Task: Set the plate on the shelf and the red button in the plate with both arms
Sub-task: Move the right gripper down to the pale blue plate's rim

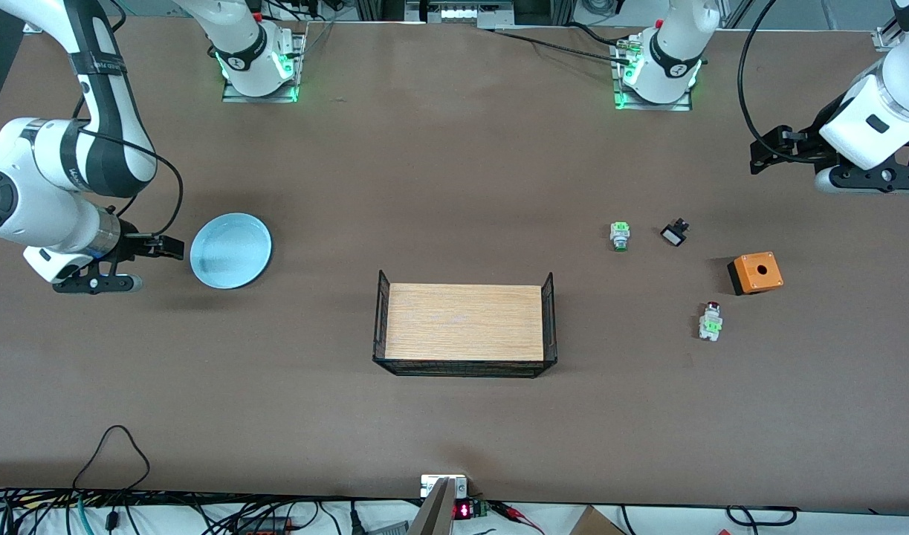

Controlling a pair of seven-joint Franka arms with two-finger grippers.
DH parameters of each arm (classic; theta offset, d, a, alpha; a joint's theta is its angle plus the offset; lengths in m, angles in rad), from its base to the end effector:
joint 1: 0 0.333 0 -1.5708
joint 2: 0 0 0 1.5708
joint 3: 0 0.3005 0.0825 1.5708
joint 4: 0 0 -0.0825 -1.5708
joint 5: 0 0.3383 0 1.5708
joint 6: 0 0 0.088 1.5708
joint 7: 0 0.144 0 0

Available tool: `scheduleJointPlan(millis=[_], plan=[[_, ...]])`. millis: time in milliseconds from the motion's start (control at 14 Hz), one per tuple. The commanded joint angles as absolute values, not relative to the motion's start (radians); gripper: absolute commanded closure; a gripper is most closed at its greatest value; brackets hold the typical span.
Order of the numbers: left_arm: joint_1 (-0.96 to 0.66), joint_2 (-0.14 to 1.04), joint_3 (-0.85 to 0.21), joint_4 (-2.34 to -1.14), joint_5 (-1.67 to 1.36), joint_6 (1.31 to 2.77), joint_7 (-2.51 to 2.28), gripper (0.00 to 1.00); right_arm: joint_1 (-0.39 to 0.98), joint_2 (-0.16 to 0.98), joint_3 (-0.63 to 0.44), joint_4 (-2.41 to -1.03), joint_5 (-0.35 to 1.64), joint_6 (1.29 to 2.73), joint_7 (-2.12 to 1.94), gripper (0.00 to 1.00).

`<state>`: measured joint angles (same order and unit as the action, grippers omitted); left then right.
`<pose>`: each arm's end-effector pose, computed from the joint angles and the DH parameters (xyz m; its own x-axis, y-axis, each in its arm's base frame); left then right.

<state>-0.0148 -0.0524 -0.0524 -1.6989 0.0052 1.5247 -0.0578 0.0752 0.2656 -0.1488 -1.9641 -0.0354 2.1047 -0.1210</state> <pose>0.4790 -0.0320 0.5404 0.9926 -0.0083 -0.1209 -0.0101 -0.9998 -0.0149 0.5444 -0.0411 0.3073 0.9893 0.0660 -0.1299 0.0733 -0.9960 0.0516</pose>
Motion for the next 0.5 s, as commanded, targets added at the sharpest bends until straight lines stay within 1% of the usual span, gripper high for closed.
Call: scheduleJointPlan(millis=[0, 429], plan=[[-0.014, -0.037, -0.055, -1.667, 0.031, 1.503, -0.058, 0.0, 0.051, 0.262, -0.146, -2.041, -0.02, 2.199, -0.234, 0.0], [-0.012, -0.035, -0.055, -1.666, 0.031, 1.508, -0.057, 0.0, 0.022, 0.305, -0.146, -2.161, -0.026, 2.339, -0.279, 0.0]])
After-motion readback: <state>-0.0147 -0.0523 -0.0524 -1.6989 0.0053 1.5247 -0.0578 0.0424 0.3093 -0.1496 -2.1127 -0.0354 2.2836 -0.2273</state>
